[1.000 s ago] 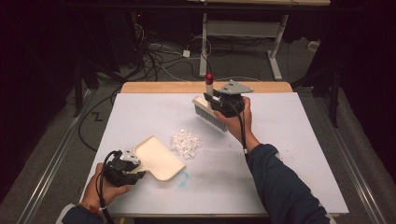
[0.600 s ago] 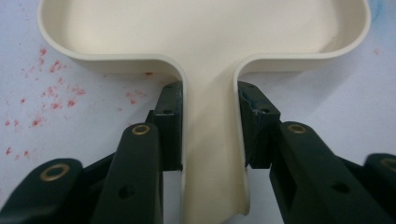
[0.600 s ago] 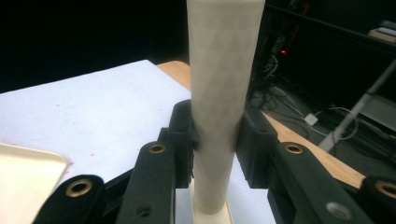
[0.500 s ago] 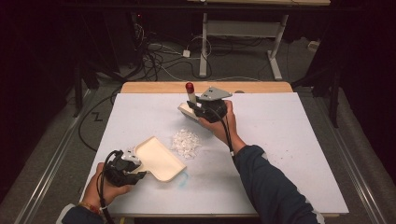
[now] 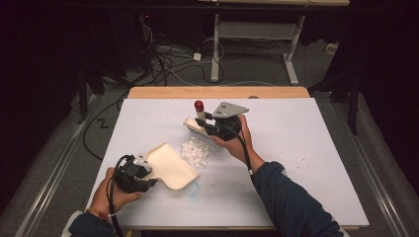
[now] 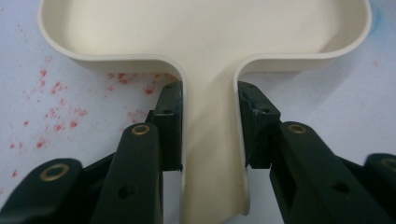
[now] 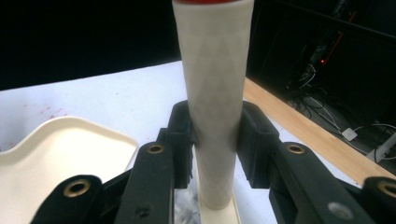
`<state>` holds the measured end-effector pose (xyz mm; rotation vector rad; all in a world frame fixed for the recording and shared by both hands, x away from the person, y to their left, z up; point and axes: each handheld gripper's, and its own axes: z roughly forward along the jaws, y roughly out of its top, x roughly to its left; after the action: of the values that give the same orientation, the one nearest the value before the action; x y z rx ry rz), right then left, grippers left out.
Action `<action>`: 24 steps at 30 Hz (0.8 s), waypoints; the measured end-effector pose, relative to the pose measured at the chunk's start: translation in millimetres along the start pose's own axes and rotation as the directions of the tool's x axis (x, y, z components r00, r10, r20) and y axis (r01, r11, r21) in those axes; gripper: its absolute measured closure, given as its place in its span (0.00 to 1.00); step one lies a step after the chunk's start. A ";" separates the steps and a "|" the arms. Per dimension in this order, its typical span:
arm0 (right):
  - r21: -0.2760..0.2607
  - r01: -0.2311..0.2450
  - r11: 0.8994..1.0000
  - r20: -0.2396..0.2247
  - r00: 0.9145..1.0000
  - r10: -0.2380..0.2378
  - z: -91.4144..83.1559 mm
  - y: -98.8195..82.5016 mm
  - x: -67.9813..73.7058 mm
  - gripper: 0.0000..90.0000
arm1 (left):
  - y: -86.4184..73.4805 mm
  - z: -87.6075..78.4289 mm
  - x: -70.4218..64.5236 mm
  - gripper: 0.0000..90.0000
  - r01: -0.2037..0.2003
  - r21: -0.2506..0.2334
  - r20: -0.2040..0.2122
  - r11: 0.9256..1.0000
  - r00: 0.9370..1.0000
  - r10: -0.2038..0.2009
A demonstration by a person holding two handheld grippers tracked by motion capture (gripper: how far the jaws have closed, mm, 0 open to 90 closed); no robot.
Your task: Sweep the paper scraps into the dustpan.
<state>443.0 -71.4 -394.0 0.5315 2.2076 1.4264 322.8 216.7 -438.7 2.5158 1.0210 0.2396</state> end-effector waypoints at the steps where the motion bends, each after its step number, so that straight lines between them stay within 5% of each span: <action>1: 0.003 0.010 1.000 -0.009 1.000 -0.010 -2.5 -0.9 5.4 0.77 | 2.2 1.0 0.0 0.70 -0.001 0.003 0.004 1.000 1.000 0.001; 24: -0.044 -0.012 0.999 -0.102 0.995 0.007 -12.2 9.8 59.4 0.78 | 26.7 17.6 -6.2 0.70 -0.014 0.022 0.007 1.000 1.000 0.014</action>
<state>388.0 -44.2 -390.5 0.4641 2.2489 1.5352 340.4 189.7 -442.9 2.5425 1.0088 0.2245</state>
